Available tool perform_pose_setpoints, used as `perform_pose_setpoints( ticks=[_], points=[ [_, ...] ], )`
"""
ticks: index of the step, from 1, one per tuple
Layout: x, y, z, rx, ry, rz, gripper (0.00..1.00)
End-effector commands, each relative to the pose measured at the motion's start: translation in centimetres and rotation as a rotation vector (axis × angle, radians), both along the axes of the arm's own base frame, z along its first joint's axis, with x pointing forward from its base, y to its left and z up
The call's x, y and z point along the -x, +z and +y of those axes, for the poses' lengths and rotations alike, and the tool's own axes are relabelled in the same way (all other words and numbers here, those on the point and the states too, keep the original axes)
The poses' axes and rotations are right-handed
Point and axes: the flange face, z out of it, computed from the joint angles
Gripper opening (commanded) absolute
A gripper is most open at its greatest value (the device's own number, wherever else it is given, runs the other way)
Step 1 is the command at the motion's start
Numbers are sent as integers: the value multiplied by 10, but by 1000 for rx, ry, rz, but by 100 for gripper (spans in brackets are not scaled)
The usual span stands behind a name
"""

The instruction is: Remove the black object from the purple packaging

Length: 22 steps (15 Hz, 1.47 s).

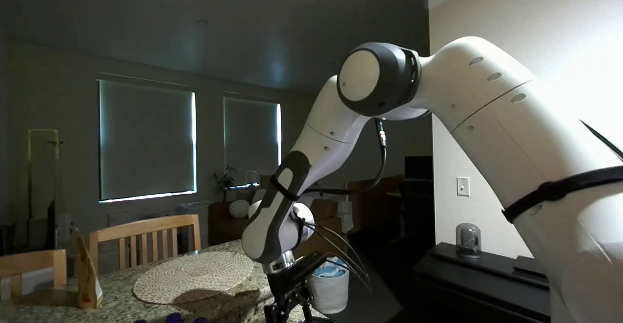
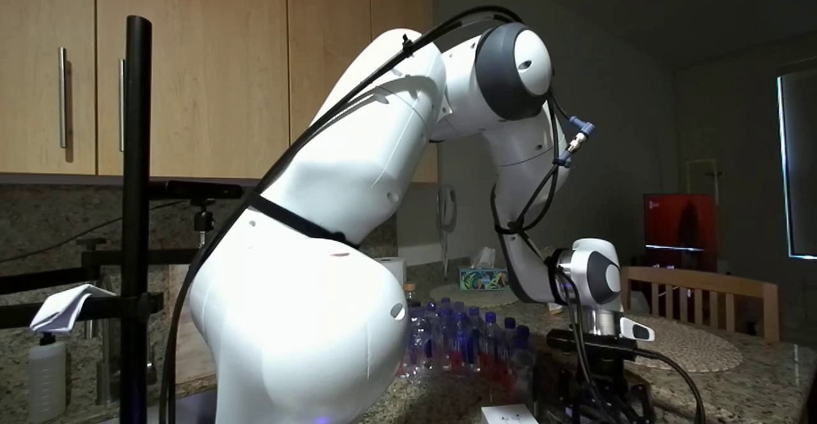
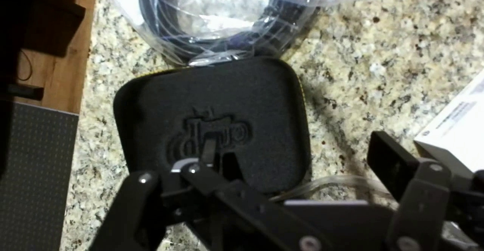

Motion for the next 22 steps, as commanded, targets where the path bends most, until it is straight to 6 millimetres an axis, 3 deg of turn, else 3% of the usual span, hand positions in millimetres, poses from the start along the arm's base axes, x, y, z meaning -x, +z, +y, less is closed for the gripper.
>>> perform_pose_setpoints(
  ticks=[1, 7, 10, 17, 22],
  points=[
    [10, -3, 11, 49, 122, 30, 100],
    [9, -10, 42, 112, 243, 30, 100],
    [9, -27, 55, 135, 258, 17, 100],
    [-1, -54, 71, 265, 170, -181, 100],
    [-15, -57, 74, 367, 77, -293, 100]
  ],
)
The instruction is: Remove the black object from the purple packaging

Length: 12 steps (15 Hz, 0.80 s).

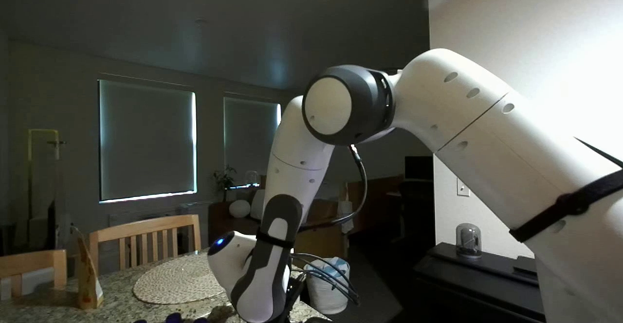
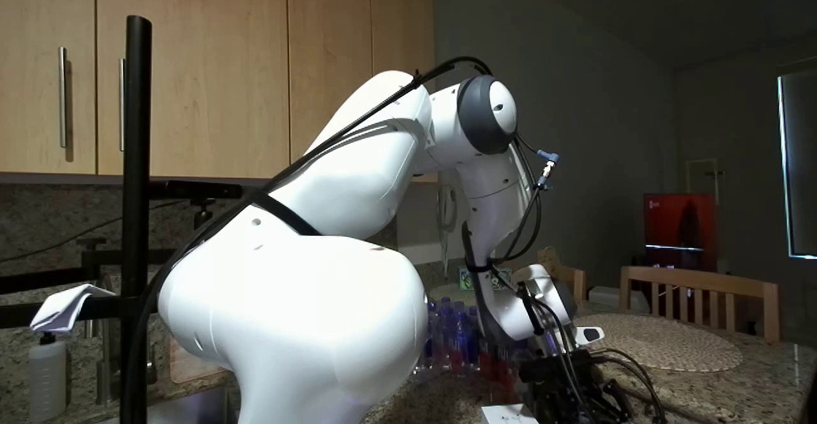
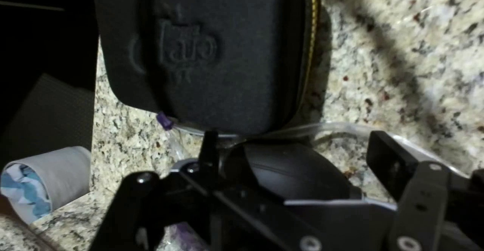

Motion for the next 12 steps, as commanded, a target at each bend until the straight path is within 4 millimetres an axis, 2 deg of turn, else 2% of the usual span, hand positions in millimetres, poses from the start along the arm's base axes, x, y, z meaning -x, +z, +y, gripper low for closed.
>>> perform_pose_setpoints(
  ticks=[1, 7, 12],
  points=[
    [-9, -8, 1, 46, -51, -68, 100],
    [-19, -24, 13, 36, -131, -189, 100],
    [-23, -24, 16, 26, -194, -308, 100]
  ],
)
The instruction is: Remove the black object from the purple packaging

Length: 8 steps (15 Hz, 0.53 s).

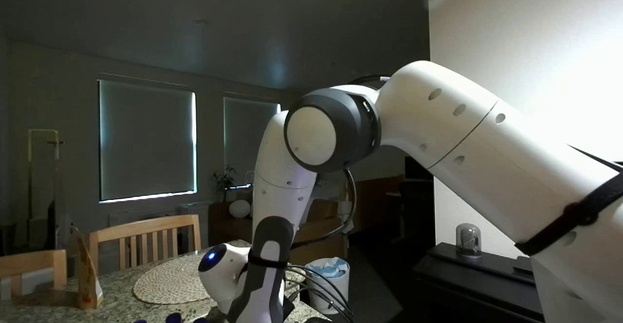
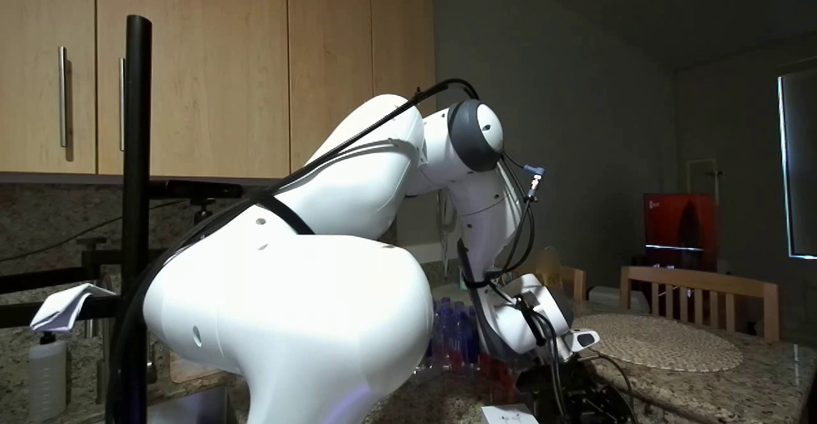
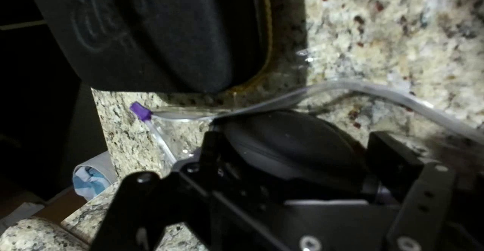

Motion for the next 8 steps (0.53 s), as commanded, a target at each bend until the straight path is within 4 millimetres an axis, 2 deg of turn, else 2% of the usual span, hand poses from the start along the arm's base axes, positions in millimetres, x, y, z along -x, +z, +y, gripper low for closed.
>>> perform_pose_setpoints(
  ticks=[1, 3, 4, 6, 8],
  points=[
    [-5, -6, 2, 10, -33, -101, 100],
    [-6, -8, 0, 30, -58, -119, 98],
    [-6, -9, 0, 41, -68, -123, 74],
    [-5, -12, -1, 58, -81, -130, 69],
    [-5, -14, -2, 70, -90, -136, 56]
  ],
)
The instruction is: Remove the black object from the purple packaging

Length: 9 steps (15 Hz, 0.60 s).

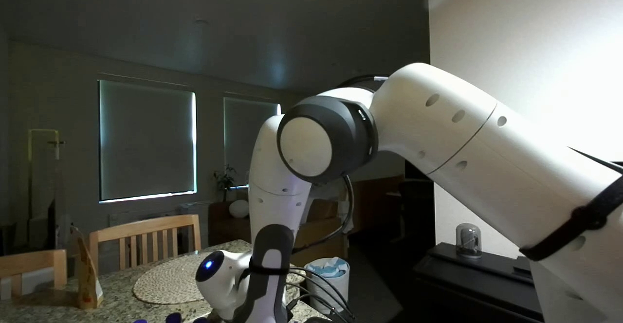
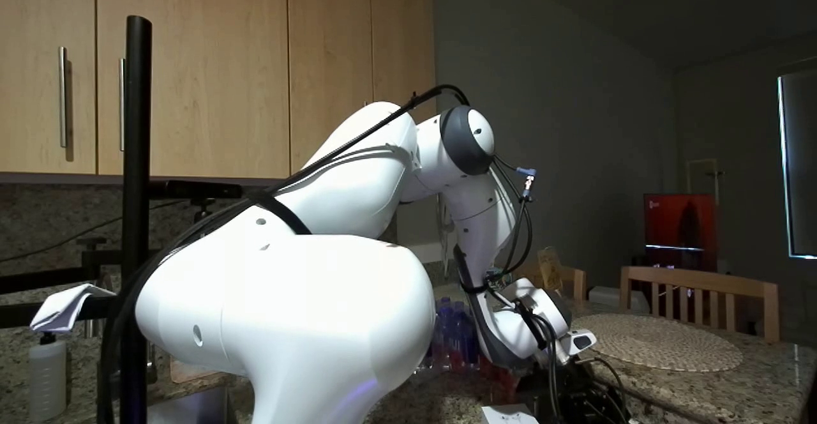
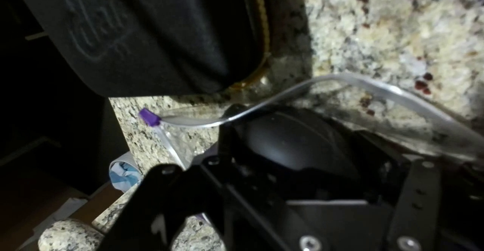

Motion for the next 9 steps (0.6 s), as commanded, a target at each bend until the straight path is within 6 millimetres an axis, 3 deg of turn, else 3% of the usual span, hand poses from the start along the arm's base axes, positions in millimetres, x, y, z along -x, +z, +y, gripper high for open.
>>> perform_pose_setpoints(
  ticks=[1, 4, 8, 9],
  points=[
    [-5, -9, -5, 32, -20, -35, 49],
    [-6, -10, -7, 44, -32, -33, 32],
    [-3, 6, -8, 70, -36, -37, 8],
    [-1, 12, -8, 72, -30, -35, 8]
  ],
)
